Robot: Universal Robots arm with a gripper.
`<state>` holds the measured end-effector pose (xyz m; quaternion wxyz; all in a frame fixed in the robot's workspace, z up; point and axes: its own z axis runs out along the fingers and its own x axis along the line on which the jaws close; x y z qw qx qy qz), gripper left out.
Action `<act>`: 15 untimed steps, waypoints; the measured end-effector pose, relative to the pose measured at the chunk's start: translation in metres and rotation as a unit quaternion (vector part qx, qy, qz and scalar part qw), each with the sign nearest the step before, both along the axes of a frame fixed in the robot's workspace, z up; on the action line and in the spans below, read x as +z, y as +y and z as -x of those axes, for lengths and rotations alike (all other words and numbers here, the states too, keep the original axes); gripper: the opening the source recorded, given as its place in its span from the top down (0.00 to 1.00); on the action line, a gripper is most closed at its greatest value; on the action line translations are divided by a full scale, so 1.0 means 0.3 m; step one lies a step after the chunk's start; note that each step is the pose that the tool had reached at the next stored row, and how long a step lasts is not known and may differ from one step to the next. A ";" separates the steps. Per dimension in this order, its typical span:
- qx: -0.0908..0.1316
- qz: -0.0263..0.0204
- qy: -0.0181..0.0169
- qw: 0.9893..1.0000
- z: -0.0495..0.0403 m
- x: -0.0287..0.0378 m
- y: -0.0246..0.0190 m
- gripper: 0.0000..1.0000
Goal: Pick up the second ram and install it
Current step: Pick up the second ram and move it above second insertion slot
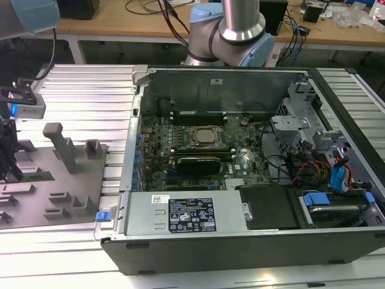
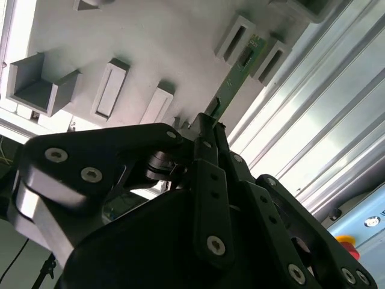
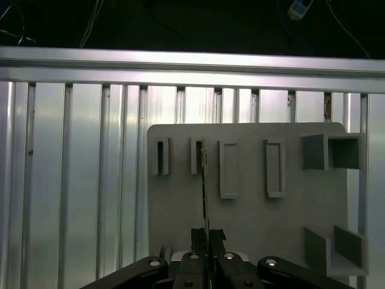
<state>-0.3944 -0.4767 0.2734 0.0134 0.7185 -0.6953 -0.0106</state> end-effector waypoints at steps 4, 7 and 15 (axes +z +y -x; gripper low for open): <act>0.000 0.000 0.000 1.000 0.000 0.020 0.003 0.87; 0.000 0.001 0.000 1.000 0.000 0.043 0.006 0.87; 0.000 0.003 0.000 1.000 0.000 0.091 0.011 0.87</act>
